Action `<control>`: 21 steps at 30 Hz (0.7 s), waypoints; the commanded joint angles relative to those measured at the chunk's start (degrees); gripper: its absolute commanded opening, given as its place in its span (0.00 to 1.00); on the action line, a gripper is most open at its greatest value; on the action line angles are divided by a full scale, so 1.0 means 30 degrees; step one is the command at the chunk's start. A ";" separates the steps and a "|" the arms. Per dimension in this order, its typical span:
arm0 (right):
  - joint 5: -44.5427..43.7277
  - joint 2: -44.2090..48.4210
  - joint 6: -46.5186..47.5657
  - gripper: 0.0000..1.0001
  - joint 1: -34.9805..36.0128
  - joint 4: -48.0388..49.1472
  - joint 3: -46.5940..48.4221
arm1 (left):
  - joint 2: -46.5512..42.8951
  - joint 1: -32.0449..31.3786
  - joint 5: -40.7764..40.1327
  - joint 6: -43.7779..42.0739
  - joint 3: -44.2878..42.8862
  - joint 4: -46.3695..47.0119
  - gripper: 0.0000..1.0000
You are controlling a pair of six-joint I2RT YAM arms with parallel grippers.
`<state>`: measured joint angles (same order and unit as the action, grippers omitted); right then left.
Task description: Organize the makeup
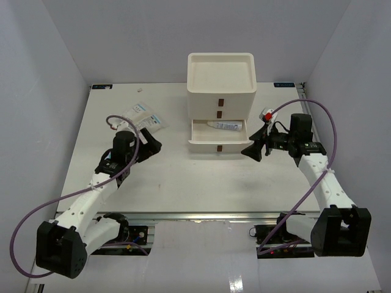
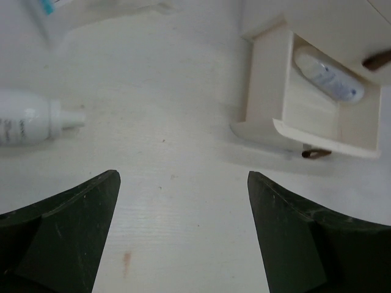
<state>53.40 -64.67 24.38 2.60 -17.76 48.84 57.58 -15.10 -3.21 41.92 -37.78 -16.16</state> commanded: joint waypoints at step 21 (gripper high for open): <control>0.1376 0.1928 0.0070 0.88 -0.2339 0.1261 -0.0959 | 1.0052 0.6104 -0.1656 1.3405 -0.5023 -0.7095 0.96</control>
<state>55.00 -60.52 24.04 -3.52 -15.22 46.18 84.90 1.53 -7.25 77.86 -49.58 -36.09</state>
